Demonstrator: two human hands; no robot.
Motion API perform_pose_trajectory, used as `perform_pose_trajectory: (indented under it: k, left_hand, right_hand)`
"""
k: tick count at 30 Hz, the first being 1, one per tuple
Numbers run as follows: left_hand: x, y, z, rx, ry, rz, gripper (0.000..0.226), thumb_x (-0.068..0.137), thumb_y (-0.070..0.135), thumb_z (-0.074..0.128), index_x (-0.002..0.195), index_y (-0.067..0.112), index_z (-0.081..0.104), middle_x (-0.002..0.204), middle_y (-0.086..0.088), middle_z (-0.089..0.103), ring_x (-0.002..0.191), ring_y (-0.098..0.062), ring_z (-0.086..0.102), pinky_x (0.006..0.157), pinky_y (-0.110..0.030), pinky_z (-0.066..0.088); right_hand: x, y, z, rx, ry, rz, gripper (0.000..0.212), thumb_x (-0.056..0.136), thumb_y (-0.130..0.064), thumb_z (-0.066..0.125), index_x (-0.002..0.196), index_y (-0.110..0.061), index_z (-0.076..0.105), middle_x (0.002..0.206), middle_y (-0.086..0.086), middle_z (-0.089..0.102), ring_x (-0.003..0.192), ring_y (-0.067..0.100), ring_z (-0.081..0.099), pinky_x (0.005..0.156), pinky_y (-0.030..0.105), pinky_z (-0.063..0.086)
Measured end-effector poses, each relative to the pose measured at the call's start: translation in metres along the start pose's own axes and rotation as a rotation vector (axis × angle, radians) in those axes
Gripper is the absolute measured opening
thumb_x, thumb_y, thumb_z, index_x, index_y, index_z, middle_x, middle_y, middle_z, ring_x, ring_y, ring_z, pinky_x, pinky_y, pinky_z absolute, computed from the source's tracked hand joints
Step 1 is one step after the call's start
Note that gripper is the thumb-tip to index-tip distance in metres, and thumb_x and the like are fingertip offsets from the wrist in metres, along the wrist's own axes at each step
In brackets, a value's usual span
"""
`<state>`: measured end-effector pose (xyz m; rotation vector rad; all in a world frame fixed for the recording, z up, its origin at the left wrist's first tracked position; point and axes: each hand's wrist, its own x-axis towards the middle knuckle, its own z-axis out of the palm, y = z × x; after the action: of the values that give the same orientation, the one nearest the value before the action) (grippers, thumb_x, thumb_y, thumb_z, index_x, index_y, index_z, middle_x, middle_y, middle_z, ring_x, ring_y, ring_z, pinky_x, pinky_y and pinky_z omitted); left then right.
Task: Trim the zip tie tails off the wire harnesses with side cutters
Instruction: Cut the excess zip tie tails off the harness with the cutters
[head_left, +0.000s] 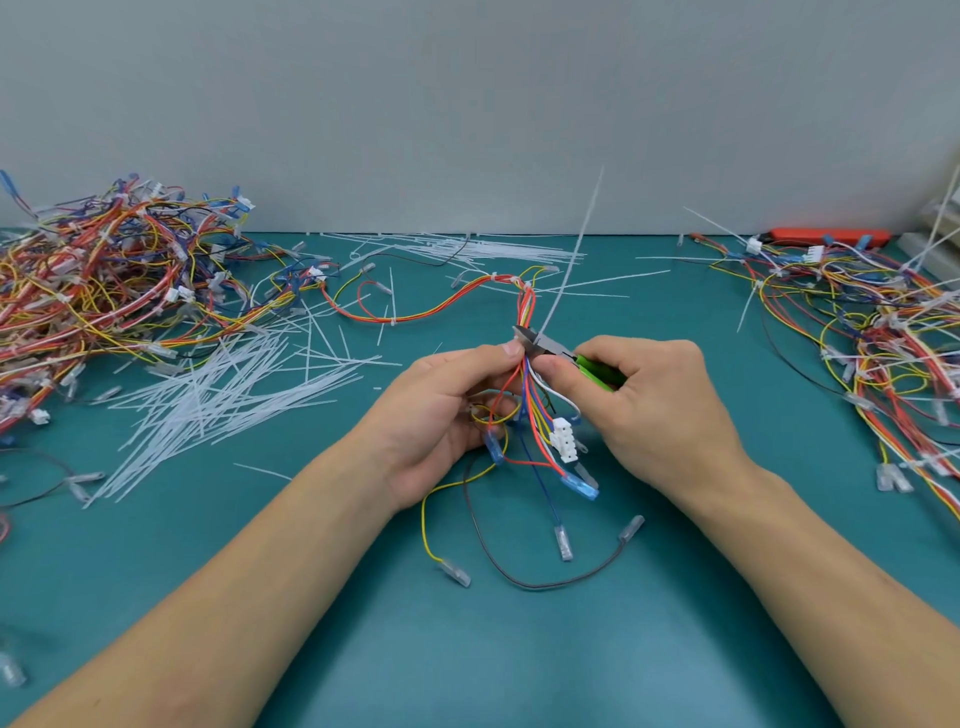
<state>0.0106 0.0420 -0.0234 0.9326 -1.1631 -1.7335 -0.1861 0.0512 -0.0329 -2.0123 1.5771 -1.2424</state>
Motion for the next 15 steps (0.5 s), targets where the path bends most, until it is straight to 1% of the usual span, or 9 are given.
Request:
perform_pose_trajectory:
  k: [5, 7, 11, 15]
  left_hand:
    - [-0.0007, 0.0004, 0.0005, 0.015, 0.011, -0.003, 0.021, 0.095, 0.028, 0.065, 0.082, 0.019, 0.079, 0.074, 0.004, 0.067, 0.06, -0.01, 0.054, 0.055, -0.024, 0.039]
    - [-0.0008, 0.0008, 0.0009, 0.018, 0.011, -0.006, 0.02, 0.094, 0.029, 0.066, 0.082, 0.019, 0.079, 0.074, 0.005, 0.067, 0.06, -0.009, 0.054, 0.055, -0.023, 0.039]
    - [0.0, 0.0008, 0.0017, 0.022, 0.012, -0.005, 0.021, 0.093, 0.029, 0.066, 0.081, 0.018, 0.079, 0.072, 0.004, 0.067, 0.059, -0.009, 0.054, 0.055, -0.023, 0.039]
    - [0.0002, 0.0003, 0.0015, 0.03, 0.011, -0.006, 0.022, 0.092, 0.029, 0.066, 0.078, 0.018, 0.078, 0.07, 0.004, 0.067, 0.059, -0.01, 0.053, 0.054, -0.022, 0.04]
  right_hand:
    - [-0.0017, 0.0027, 0.0009, -0.012, 0.006, -0.01, 0.061, 0.088, -0.075, 0.057, 0.066, -0.018, 0.059, 0.056, -0.002, 0.044, 0.054, 0.014, 0.037, 0.052, 0.036, 0.033]
    - [-0.0024, 0.0036, 0.003, -0.02, 0.003, 0.009, 0.061, 0.087, -0.076, 0.055, 0.069, -0.018, 0.061, 0.058, -0.001, 0.048, 0.056, 0.015, 0.041, 0.053, 0.037, 0.036]
    - [-0.0022, 0.0044, 0.005, -0.016, -0.008, 0.009, 0.051, 0.088, -0.074, 0.055, 0.08, -0.025, 0.069, 0.067, -0.005, 0.059, 0.067, 0.015, 0.054, 0.06, 0.037, 0.045]
    - [-0.0012, 0.0066, 0.0036, -0.029, -0.03, -0.015, 0.055, 0.091, -0.071, 0.054, 0.079, -0.019, 0.069, 0.065, -0.003, 0.055, 0.065, 0.016, 0.05, 0.059, 0.037, 0.043]
